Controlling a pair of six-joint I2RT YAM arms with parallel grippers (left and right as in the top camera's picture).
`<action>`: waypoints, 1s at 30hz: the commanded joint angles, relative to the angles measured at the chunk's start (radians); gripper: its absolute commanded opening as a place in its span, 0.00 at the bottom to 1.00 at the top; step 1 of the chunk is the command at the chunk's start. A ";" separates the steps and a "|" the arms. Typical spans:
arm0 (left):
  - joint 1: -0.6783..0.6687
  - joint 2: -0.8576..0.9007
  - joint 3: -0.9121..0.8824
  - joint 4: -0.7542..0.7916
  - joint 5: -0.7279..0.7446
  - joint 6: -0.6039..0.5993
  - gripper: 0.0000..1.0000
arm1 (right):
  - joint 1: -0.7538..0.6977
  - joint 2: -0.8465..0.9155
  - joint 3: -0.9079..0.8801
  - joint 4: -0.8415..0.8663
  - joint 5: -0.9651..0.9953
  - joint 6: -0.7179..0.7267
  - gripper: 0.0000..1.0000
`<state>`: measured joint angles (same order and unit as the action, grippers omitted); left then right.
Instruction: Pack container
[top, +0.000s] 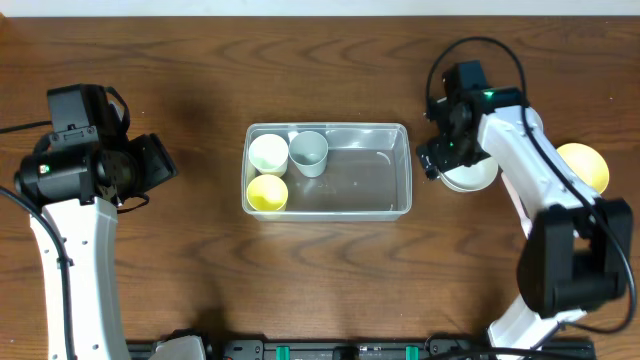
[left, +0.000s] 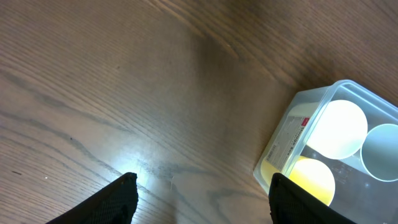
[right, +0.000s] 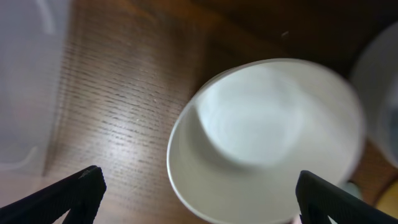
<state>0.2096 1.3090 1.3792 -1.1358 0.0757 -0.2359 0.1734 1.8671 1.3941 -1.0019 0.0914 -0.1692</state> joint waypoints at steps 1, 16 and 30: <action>0.008 -0.002 -0.001 0.001 0.004 -0.005 0.68 | -0.006 0.051 0.017 0.002 0.009 0.034 0.99; 0.008 -0.002 -0.001 0.001 0.004 -0.005 0.68 | -0.011 0.129 0.017 0.032 0.006 0.096 0.84; 0.008 -0.002 -0.001 0.001 0.004 -0.005 0.68 | -0.010 0.129 0.017 0.023 0.006 0.113 0.41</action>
<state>0.2096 1.3090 1.3792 -1.1358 0.0757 -0.2359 0.1711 1.9934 1.3941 -0.9752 0.0906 -0.0692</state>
